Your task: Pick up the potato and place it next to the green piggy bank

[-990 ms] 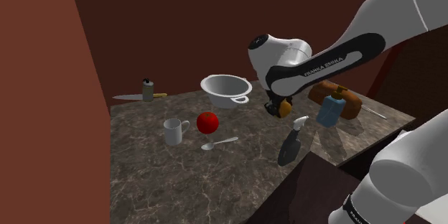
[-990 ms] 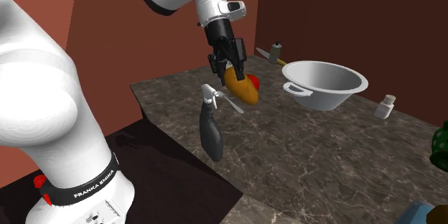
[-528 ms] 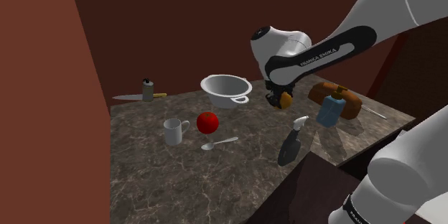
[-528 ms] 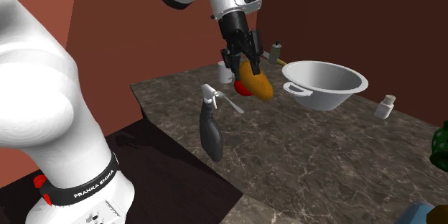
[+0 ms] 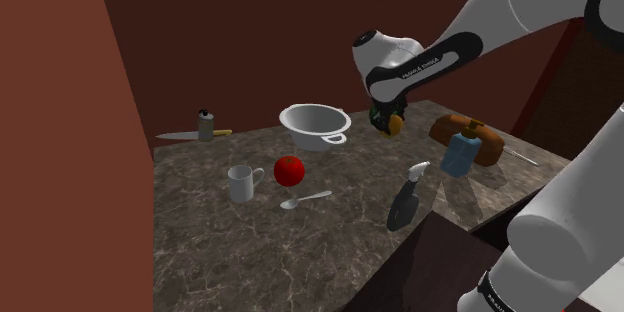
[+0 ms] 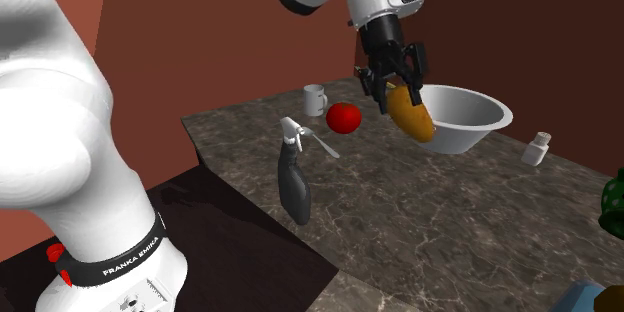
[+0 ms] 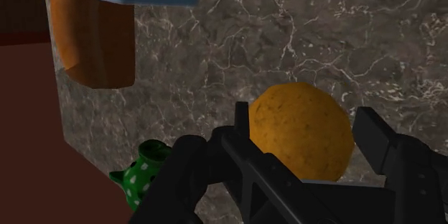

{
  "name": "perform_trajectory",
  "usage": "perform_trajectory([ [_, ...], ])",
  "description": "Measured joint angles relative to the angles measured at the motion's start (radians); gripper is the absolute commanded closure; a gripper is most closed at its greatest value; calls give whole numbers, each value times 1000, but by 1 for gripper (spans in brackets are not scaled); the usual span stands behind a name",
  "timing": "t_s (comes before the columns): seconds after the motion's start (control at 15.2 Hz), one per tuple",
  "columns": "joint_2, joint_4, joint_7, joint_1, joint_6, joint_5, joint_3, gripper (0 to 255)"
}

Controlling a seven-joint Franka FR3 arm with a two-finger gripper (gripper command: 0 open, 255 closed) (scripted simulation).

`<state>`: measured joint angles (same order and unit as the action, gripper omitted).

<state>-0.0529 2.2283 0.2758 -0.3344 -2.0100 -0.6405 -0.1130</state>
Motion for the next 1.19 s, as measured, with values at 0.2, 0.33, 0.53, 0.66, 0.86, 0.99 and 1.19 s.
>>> perform_trajectory([
  [0.2,78,-83,-38,-26,-19,-20,26,255],
  [0.33,133,-153,-70,-43,-23,-27,43,255],
  [0.53,217,-259,-116,-65,-28,-32,63,255],
  [0.66,284,-342,-146,-79,-28,-32,75,255],
  [0.86,368,-463,-198,-98,-16,-24,88,255],
  [0.99,438,-560,-237,-113,-9,-18,98,255],
  [1.19,551,-734,-301,-133,22,-1,107,255],
])
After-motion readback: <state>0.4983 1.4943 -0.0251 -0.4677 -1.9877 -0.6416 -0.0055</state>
